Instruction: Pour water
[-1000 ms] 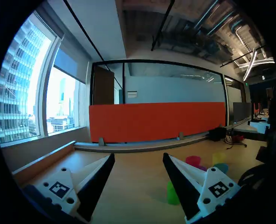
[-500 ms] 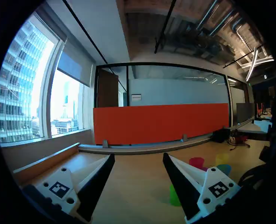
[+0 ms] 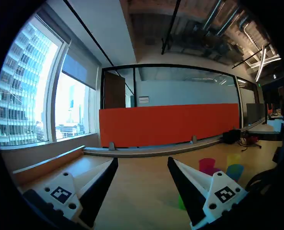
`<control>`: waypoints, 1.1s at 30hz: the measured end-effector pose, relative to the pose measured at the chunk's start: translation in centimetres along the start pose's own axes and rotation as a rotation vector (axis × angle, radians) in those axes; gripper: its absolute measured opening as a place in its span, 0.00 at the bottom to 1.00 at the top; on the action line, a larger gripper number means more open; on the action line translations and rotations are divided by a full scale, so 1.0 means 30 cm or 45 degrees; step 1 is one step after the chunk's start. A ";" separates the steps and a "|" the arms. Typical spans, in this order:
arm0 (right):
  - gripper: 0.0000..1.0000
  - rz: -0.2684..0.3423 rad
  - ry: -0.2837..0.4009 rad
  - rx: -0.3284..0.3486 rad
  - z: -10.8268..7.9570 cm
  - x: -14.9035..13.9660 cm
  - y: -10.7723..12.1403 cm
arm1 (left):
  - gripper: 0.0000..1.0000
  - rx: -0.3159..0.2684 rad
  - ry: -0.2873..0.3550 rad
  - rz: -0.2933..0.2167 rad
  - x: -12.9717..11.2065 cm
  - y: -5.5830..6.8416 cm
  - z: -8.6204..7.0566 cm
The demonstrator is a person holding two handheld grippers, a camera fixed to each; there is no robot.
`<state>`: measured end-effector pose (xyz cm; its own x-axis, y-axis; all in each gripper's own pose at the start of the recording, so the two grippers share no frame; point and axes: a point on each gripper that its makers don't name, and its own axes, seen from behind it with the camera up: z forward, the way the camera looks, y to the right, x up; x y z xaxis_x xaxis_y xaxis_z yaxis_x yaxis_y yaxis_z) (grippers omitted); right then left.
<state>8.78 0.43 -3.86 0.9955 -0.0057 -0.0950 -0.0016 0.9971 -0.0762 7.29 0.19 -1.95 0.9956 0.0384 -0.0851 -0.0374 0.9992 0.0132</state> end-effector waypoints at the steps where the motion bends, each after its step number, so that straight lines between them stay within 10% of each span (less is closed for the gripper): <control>1: 1.00 0.000 0.001 0.004 -0.002 0.002 -0.004 | 0.96 0.004 -0.002 -0.001 -0.011 -0.001 0.002; 33: 1.00 -0.059 0.011 -0.010 0.021 0.073 -0.004 | 0.96 0.023 -0.069 -0.055 -0.206 -0.017 0.034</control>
<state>11.04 0.33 -3.43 0.9936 -0.0526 -0.0998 0.0438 0.9951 -0.0884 1.23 -0.56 -0.42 0.9995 -0.0061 -0.0318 0.0070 0.9996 0.0288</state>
